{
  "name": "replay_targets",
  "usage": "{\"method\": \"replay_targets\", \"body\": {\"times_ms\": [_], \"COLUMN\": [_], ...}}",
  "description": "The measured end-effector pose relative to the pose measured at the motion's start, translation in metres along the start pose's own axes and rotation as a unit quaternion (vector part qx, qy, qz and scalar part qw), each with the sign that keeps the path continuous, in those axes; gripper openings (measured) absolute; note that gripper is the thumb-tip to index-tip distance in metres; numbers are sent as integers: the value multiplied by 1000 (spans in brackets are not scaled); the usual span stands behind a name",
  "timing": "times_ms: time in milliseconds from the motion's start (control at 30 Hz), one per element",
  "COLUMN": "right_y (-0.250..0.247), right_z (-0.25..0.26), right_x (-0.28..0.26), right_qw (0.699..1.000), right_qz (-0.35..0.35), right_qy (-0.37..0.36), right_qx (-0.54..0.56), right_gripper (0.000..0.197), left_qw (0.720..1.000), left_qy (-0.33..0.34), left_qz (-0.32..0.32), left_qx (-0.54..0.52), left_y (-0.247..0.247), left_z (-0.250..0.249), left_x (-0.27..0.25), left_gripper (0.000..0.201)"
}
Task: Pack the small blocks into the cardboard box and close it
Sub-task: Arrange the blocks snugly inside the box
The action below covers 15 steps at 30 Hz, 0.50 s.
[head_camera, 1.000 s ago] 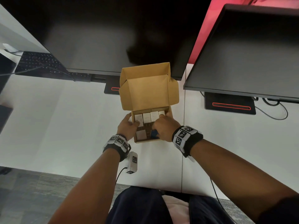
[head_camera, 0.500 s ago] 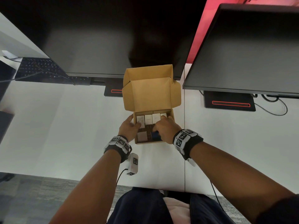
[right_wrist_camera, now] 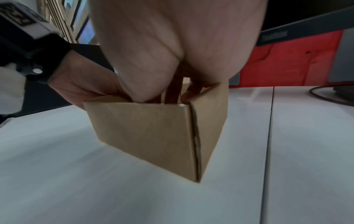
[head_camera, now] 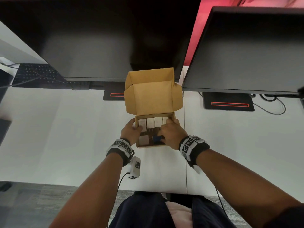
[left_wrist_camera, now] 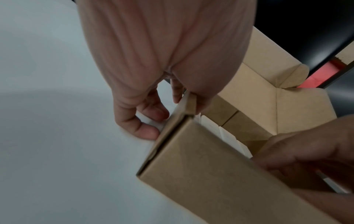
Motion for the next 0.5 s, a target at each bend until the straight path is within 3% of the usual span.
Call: {"method": "replay_targets", "body": {"times_ms": [167,267,400,500], "right_y": [-7,-28,-45,-28], "right_z": [-3,-32,-104,-132], "right_x": [-2,-15,-57,-60], "right_qw": [999,972,854,728], "right_qz": [-44,-151,-318,-281], "right_qy": [3,65,264,359], "right_qx": [33,170,318,512], "right_gripper": [24,20,26,31], "left_qw": [999,990,959,933], "left_qy": [-6,-14,11,17], "left_qz": [14,40,-3,-20], "left_qx": [-29,-137,-283,-358], "left_y": [-2,-7,-41,-56], "left_z": [2,1,-14,-29], "left_x": [0,0,-4,-9], "left_gripper": [60,57,45,51]}}
Point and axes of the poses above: each hand's wrist, its own x-axis towards the middle knuckle, its own y-axis out of the palm, z = x × y, the point moved 10 cm from there along x, towards the middle knuckle, and after that the axes turned 10 degrees about -x, right-handed, at the moved point
